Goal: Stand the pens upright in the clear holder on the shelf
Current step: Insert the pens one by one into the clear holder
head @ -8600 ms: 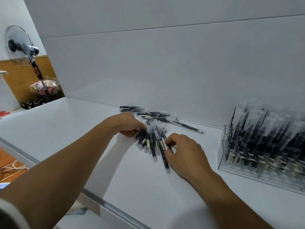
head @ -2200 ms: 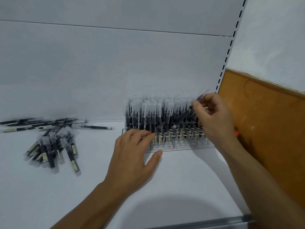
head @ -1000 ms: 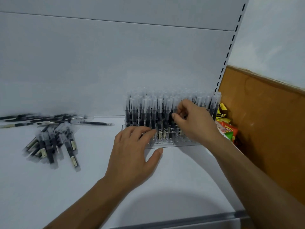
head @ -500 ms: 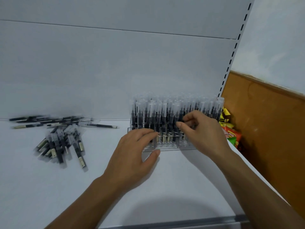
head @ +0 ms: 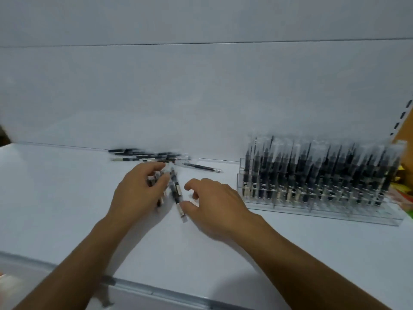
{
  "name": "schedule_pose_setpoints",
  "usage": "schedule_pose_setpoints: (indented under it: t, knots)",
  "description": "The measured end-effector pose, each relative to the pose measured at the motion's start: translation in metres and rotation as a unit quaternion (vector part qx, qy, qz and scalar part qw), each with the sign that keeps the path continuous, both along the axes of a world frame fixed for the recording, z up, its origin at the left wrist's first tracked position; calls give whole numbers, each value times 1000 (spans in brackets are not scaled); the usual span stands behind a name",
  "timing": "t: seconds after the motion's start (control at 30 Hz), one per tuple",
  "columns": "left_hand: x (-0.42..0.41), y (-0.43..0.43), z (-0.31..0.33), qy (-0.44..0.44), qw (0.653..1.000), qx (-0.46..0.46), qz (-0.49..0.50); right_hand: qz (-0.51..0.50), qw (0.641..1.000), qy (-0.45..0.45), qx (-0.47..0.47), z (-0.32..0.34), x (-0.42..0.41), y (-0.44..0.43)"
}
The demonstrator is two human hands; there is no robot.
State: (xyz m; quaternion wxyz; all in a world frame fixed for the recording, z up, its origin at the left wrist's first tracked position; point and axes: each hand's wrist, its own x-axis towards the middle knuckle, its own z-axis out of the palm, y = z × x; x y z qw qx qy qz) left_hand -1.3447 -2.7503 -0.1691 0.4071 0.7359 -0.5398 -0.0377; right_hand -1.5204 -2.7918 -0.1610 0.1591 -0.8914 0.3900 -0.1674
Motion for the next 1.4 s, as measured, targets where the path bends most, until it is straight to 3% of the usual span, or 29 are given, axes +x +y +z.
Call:
schedule_pose_setpoints:
  t: [0.27, 0.43, 0.67, 1.0, 1.4]
  knots:
    - [43, 0, 0, 19, 994, 99, 30, -10, 1000, 11, -7, -23, 41, -9]
    - [68, -17, 0, 39, 985, 158, 58, -24, 993, -88, 75, -26, 35, -17]
    - [83, -18, 8, 26, 972, 223, 74, -46, 949, -233, 208, -34, 36, -29]
    - [92, -52, 29, 58, 928, 366, 42, -37, 948, -238, 207, -35, 36, -29]
    - [95, -35, 37, 120, 912, 392, 15, -31, 944, -248, 217, -33, 37, -28]
